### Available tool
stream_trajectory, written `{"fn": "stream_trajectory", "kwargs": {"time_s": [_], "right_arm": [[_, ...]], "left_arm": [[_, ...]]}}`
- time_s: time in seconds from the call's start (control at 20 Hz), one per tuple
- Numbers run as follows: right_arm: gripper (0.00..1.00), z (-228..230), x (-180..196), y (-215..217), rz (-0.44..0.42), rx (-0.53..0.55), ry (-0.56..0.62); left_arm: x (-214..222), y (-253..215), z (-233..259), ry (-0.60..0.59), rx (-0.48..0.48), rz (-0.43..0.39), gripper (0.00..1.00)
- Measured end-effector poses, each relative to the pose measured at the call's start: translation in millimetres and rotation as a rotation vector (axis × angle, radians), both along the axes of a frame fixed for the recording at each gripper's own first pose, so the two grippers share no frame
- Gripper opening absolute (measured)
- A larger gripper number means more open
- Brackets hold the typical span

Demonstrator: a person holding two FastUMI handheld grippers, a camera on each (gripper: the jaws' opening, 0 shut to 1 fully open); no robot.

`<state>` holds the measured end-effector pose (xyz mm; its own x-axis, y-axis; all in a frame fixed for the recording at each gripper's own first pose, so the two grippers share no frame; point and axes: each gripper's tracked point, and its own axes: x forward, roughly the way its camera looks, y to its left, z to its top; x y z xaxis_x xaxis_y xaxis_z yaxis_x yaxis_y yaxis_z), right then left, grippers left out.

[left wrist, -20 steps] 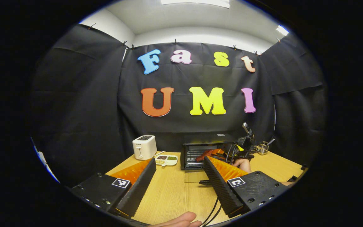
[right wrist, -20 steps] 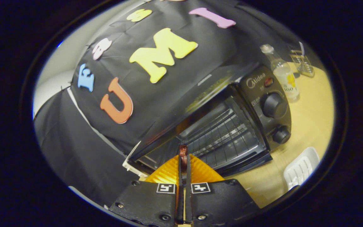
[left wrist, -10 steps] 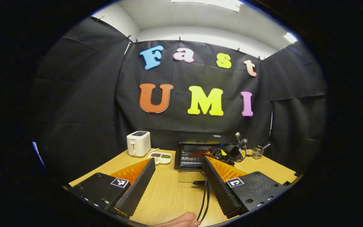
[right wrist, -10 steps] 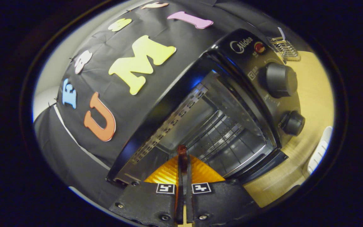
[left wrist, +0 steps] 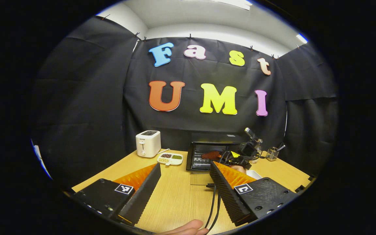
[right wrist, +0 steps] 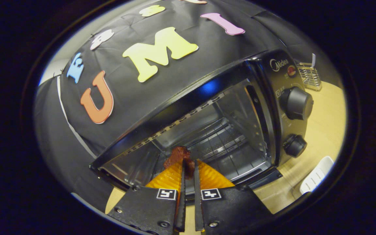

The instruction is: Open the electric oven with the left hand, put the food in, and close the electric oven.

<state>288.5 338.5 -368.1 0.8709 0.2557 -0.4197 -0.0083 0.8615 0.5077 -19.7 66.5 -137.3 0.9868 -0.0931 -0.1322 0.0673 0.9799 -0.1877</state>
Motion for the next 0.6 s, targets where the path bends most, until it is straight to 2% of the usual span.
{"fn": "stream_trajectory", "kwargs": {"time_s": [0.4, 0.55, 0.6], "right_arm": [[0.24, -6, -14, -11, 0.006, -0.059, 0.059], [0.24, 3, -21, -21, 0.009, -0.113, 0.028], [0.28, 7, -25, -26, 0.017, -0.142, 0.013]], "left_arm": [[-8, 5, -4, 0.014, 0.017, 0.017, 0.96], [-11, 4, -8, 0.025, 0.019, 0.015, 0.96], [-12, 3, -9, 0.025, 0.018, 0.015, 0.96]]}}
